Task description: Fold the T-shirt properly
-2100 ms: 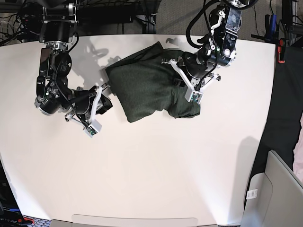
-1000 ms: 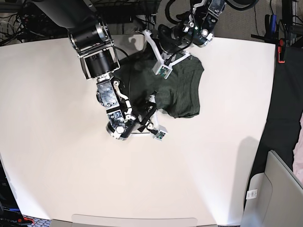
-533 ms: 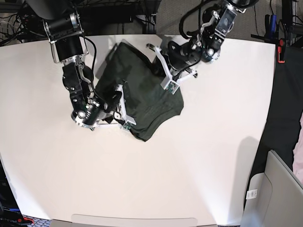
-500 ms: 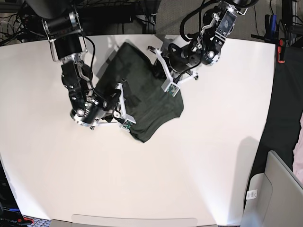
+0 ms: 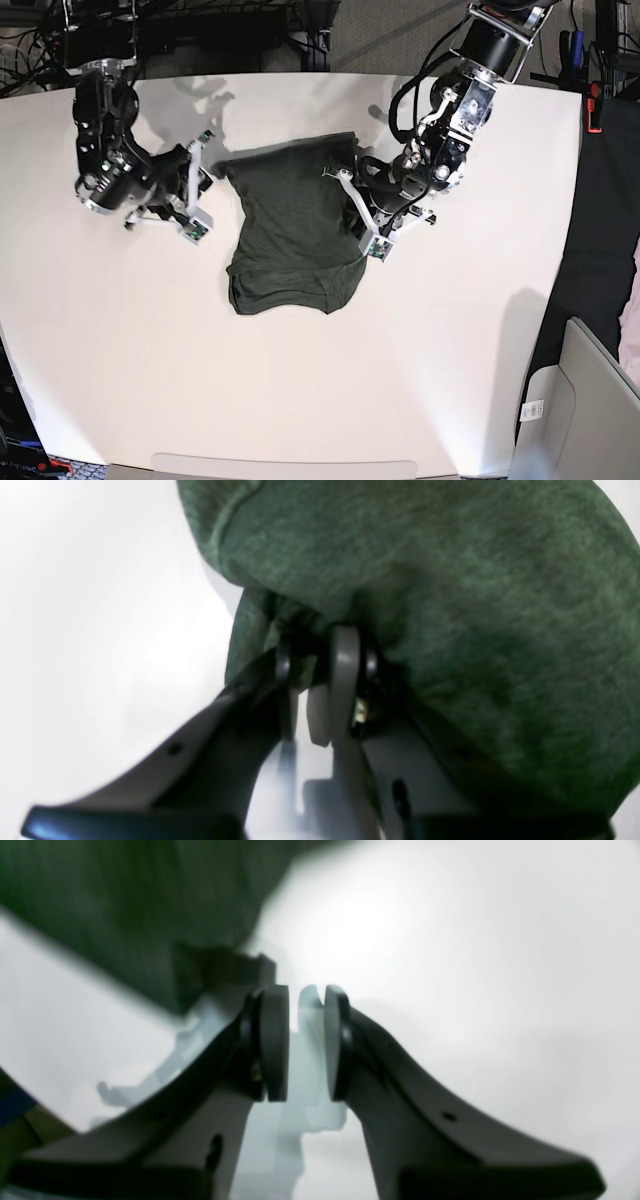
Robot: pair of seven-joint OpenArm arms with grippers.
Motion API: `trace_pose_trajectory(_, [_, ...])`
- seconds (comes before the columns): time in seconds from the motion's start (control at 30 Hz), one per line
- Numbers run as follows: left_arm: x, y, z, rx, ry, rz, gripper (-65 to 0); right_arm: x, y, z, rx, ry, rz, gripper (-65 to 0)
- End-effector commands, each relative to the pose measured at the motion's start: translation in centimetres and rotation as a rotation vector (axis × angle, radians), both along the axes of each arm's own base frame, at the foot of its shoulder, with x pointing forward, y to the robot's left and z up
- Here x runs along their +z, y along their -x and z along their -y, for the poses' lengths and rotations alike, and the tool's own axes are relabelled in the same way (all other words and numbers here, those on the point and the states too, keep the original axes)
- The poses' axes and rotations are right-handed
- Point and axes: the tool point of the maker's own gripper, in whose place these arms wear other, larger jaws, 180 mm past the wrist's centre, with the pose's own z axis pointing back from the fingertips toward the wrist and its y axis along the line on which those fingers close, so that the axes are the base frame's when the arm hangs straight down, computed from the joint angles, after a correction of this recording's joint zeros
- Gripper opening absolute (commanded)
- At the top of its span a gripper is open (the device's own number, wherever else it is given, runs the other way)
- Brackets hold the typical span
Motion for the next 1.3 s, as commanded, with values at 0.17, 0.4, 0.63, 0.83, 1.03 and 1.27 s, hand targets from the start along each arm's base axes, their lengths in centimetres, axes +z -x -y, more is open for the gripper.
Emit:
trace_pose_trajectory(0.17, [2.0,-1.0,1.3,-0.001,0.029,0.048,-56.2,2.3,0.0,0.7,-0.049,-0.111,0.054,-54.4])
trace_pose_trajectory(0.4, [6.1,-1.2,0.9,0.023,0.082,0.152,-56.2,4.1,-0.2,-2.4,-0.02,-0.22,0.099,-54.4])
trace_pose_trajectory(0.63, [5.9,0.7,-4.3,0.186,0.09,0.139,-56.2,6.2,-0.3,-5.6,0.009,-0.325,0.151,-54.4])
trace_pose_trajectory(0.83, [5.8,2.0,-3.8,0.191,0.115,0.126,-56.1,6.4,-2.9,-2.2,-0.088,-0.199,0.219,-54.1])
trace_pose_trajectory(1.03, [6.4,0.9,-2.4,0.202,0.157,0.124,-48.6,6.4,-5.2,-0.1,-0.161,-0.06,0.272,-53.9])
trace_pose_trajectory(1.27, [7.1,0.1,-0.5,0.195,0.2,0.098,-38.5,6.1,-6.3,-0.2,-0.179,-0.068,0.259,-53.9])
